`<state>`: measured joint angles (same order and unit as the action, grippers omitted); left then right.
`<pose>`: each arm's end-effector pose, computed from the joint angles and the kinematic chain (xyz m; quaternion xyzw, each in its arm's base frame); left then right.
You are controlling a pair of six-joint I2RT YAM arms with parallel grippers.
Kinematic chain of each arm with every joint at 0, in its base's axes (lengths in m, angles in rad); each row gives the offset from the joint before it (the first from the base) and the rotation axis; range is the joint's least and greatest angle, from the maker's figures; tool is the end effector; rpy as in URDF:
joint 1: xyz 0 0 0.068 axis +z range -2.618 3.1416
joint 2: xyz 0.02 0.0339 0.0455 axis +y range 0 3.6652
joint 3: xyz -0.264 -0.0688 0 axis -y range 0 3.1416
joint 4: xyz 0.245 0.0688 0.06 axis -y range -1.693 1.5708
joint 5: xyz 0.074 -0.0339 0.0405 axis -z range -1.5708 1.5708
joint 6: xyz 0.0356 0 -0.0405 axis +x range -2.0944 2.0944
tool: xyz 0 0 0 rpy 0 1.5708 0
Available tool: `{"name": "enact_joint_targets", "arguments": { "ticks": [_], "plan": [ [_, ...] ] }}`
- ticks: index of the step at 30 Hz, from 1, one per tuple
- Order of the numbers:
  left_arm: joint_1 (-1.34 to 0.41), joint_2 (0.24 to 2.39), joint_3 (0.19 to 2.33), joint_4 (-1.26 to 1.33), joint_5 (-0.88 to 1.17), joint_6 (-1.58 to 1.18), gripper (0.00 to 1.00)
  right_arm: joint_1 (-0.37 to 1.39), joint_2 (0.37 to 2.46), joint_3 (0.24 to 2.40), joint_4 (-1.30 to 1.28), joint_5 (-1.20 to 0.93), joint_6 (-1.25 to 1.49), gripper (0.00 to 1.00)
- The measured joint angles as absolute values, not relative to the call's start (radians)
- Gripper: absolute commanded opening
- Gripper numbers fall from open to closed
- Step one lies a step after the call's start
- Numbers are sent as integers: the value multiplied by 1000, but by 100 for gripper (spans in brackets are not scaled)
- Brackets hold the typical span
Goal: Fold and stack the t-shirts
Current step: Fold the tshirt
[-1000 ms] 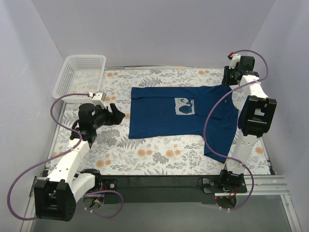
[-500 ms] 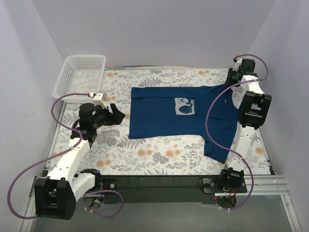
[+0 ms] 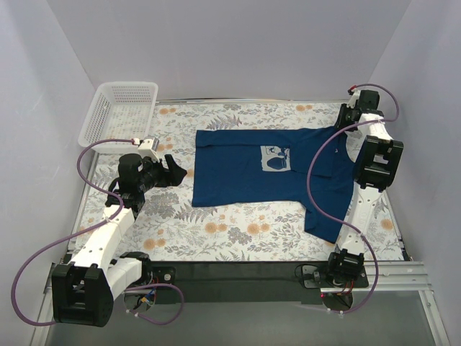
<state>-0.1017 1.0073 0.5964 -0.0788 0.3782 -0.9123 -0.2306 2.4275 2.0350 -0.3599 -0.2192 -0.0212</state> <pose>0.2196 -0.0356 0.2435 -0.2432 0.8121 -0.3863 0.3636 0.5355 -0.1178 0.1738 0.0520 0.9115 0.0499 0.4050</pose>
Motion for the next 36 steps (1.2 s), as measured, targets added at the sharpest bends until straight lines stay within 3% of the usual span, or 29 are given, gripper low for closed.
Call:
{"name": "enact_joint_targets", "arguments": {
  "ticks": [2,3,5,16,21,24,29,36],
  "plan": [
    [-102,1008,596,-79,378,-912,66,-231,2432,2035,-366,-219,-19,20],
    [-102,1009,596,-79,378,-912,66,-231,2432,2035,-367,-219,-19,9],
    [-102,1010,596,-79,378,-912,66,-231,2432,2035,-367,-218,-18,1],
    [-102,1015,596,-79,378,-912,66,-234,2432,2035,-366,-159,-43,2],
    [-102,1023,596,-79,378,-912,66,-234,2432,2035,-365,-132,-79,37],
    [-102,1025,596,-79,378,-912,66,-234,2432,2035,-364,-129,-109,50],
    [-102,1032,596,-79,378,-912,66,-233,2386,1992,-357,-130,-165,65],
    [-102,1052,601,-91,390,-946,66,-197,2107,1750,-328,-128,-322,83]
  ]
}}
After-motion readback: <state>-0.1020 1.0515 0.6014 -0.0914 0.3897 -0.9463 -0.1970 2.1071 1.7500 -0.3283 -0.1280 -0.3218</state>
